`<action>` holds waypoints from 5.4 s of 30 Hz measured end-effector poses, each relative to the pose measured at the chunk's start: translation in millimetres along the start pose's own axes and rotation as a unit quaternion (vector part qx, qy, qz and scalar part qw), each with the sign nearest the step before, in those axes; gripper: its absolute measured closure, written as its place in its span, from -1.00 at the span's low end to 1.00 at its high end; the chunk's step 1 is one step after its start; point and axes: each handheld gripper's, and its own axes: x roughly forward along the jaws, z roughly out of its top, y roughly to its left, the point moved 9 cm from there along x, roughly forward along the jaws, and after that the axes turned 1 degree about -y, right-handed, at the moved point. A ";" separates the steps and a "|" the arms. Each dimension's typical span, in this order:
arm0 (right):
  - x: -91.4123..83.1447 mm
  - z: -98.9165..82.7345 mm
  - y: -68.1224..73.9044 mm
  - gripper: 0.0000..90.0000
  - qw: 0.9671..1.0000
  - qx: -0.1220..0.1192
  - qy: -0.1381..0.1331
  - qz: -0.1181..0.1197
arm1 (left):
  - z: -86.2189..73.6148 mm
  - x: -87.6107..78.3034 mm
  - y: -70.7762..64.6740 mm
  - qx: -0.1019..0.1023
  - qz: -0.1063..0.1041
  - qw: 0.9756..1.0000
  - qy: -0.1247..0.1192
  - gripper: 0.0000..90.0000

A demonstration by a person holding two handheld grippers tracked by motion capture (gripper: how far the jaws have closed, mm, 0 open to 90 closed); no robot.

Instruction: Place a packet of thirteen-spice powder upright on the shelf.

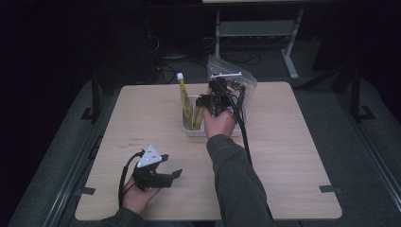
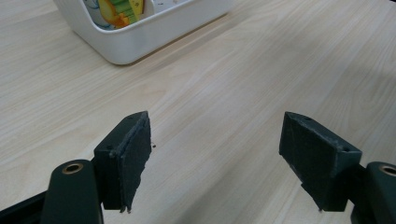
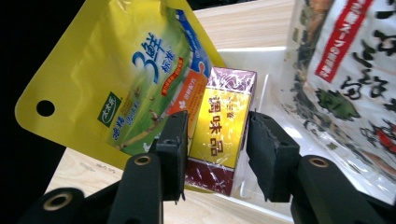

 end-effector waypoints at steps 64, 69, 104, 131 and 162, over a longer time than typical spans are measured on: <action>-40.8 -55.4 -40.0 -0.07 0.993 -0.004 0.020 0.118 | -8.3 -2.7 2.5 0.002 0.010 1.000 0.013 -0.47; -41.8 -62.2 -45.8 -0.08 0.992 -0.003 0.024 0.123 | -8.6 -2.6 3.0 0.002 0.011 1.000 0.014 -0.48; -61.9 -99.1 -86.0 -0.09 0.989 0.021 0.032 0.146 | -10.0 -0.1 1.5 0.005 0.008 1.000 0.019 -0.49; -81.5 -129.8 -116.9 -0.12 0.989 0.027 0.046 0.142 | -12.4 2.6 -1.3 0.004 0.000 1.000 0.027 -0.49; -101.2 -171.4 -139.8 -0.15 0.987 0.015 0.060 0.147 | -13.9 2.1 -3.9 0.005 -0.006 1.000 0.027 -0.50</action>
